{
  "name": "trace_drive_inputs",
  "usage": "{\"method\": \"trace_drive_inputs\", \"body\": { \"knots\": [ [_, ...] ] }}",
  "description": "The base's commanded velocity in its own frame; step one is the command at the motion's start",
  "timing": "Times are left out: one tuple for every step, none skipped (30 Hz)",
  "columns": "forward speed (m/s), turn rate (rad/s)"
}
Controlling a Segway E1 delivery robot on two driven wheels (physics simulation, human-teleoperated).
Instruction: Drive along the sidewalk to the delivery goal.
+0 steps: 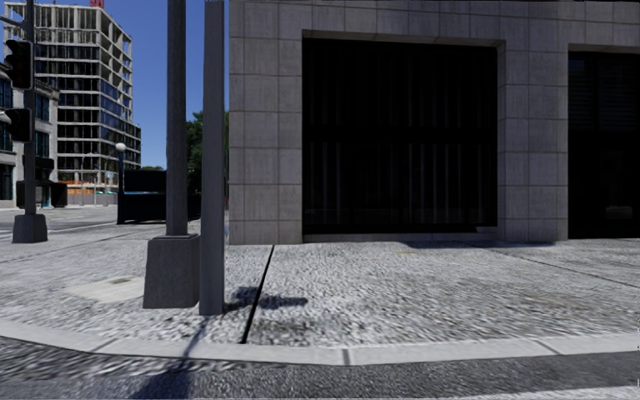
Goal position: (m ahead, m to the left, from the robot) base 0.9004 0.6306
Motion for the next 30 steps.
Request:
{"method": "trace_drive_inputs", "body": {
  "knots": [
    [1.41,0.00],
    [1.31,0.00],
    [1.19,0.00],
    [1.14,0.00],
    [1.01,0.00],
    [1.01,0.00],
    [0.90,0.00],
    [0.61,0.00],
    [0.00,0.00],
    [0.00,0.00],
    [0.00,0.00],
    [0.00,0.00],
    [0.00,0.00],
    [0.00,0.00],
    [0.00,0.00],
    [0.00,0.00],
    [0.00,0.00],
    [0.00,0.00],
    [0.00,0.00],
    [0.00,0.00],
    [0.00,0.00],
    [0.00,0.00],
    [0.00,0.00],
    [0.00,0.00],
    [0.00,0.00],
    [0.00,0.00],
    [0.00,0.00],
    [0.00,0.00],
    [0.00,0.00],
    [0.00,0.00]
  ]
}}
